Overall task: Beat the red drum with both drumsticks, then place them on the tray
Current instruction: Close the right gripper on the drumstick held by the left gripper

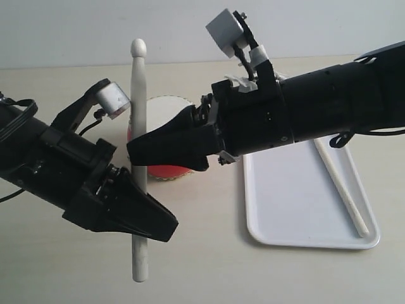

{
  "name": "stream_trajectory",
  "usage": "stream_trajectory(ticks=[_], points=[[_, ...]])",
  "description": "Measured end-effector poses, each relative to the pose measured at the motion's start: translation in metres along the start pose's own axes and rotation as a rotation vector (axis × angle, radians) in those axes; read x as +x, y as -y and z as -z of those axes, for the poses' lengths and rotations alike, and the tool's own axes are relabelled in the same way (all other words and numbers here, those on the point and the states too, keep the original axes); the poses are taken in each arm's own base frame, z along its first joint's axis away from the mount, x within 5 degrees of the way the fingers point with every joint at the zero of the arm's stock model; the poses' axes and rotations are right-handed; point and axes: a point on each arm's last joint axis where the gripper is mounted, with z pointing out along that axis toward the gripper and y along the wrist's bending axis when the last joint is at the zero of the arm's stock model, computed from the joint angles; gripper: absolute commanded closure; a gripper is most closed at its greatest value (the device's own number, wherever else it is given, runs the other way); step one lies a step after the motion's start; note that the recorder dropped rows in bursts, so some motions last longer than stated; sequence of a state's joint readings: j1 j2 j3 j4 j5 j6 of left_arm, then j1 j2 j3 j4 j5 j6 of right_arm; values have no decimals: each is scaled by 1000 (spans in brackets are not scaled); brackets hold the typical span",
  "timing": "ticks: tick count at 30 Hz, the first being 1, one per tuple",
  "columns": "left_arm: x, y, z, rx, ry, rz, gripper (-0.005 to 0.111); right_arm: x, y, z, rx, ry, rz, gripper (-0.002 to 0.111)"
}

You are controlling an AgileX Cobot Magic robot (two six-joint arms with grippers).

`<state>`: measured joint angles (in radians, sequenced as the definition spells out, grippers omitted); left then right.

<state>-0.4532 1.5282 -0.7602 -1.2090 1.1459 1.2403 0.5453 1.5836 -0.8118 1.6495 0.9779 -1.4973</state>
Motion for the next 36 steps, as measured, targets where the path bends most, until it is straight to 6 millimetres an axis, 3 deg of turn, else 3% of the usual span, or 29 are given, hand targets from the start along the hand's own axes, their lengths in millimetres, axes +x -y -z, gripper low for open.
stream_trajectory(ticks=[16, 20, 32, 36], points=[[-1, -1, 0, -15, 14, -2, 107, 2, 9, -7, -26, 35, -62, 55], [-1, -3, -1, -20, 14, 1, 107, 2, 10, -8, -32, 38, -62, 62], [-1, -4, -1, -28, 16, 0, 107, 2, 4, -7, -103, 39, -43, 100], [-1, -4, -1, -25, 15, -5, 107, 2, 4, -7, -107, 39, -33, 95]])
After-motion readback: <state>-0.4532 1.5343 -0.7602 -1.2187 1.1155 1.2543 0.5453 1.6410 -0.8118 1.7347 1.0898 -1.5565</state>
